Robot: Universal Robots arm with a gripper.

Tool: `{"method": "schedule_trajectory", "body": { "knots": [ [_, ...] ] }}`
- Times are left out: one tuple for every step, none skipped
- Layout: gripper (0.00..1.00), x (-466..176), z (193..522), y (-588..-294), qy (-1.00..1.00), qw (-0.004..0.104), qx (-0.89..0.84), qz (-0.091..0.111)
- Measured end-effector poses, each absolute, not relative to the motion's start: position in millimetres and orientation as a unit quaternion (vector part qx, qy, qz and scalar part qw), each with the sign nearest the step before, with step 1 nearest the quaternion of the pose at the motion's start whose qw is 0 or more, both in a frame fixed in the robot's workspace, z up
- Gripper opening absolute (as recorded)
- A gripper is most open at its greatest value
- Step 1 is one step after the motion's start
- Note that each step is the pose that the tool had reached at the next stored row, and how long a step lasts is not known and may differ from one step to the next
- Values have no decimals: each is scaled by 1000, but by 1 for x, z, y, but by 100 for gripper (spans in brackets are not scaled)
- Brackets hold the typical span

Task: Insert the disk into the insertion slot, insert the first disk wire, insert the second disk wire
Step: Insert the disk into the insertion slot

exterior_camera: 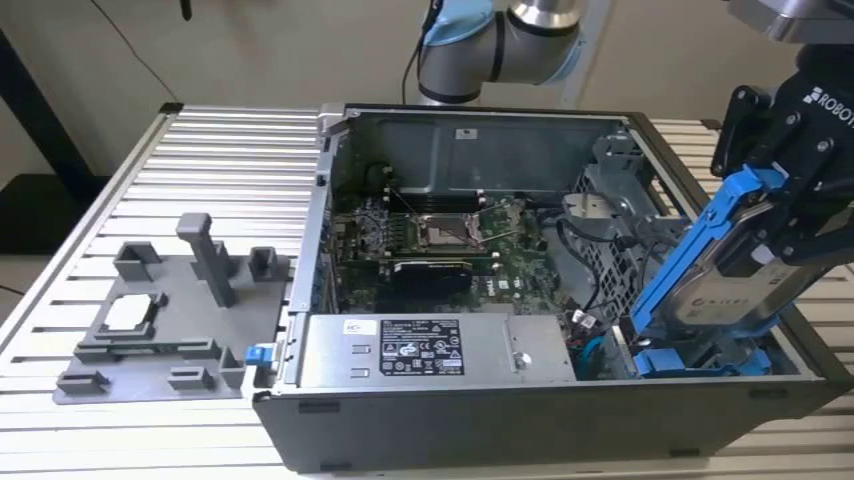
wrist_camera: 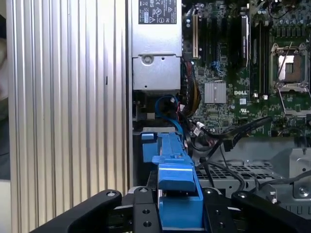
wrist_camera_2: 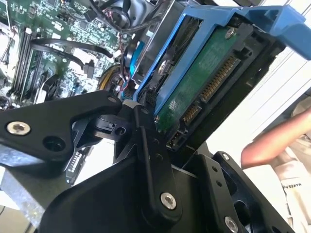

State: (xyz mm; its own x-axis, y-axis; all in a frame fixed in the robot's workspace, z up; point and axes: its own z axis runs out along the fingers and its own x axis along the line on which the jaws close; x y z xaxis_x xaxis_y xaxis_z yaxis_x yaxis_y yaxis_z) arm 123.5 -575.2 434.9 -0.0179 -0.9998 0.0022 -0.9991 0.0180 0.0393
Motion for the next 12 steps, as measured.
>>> {"method": "schedule_trajectory", "body": {
  "knots": [
    [33, 124, 433, -575, -713, 15, 701, -13],
    [33, 124, 432, -575, -713, 15, 701, -13],
    [33, 124, 431, -575, -713, 15, 701, -13],
    [33, 124, 430, -575, -713, 15, 701, -13],
    [33, 125, 429, -575, -713, 15, 701, -13],
    [33, 125, 427, -575, -713, 15, 701, -13],
    [33, 126, 426, -575, -713, 15, 701, -13],
    [33, 126, 425, -575, -713, 15, 701, -13],
    [33, 126, 423, -575, -712, 15, 702, -13],
    [33, 127, 422, -575, -712, 15, 702, -13],
    [33, 127, 420, -575, -712, 15, 702, -13],
    [33, 127, 419, -575, -712, 15, 702, -13]
  ]
}}
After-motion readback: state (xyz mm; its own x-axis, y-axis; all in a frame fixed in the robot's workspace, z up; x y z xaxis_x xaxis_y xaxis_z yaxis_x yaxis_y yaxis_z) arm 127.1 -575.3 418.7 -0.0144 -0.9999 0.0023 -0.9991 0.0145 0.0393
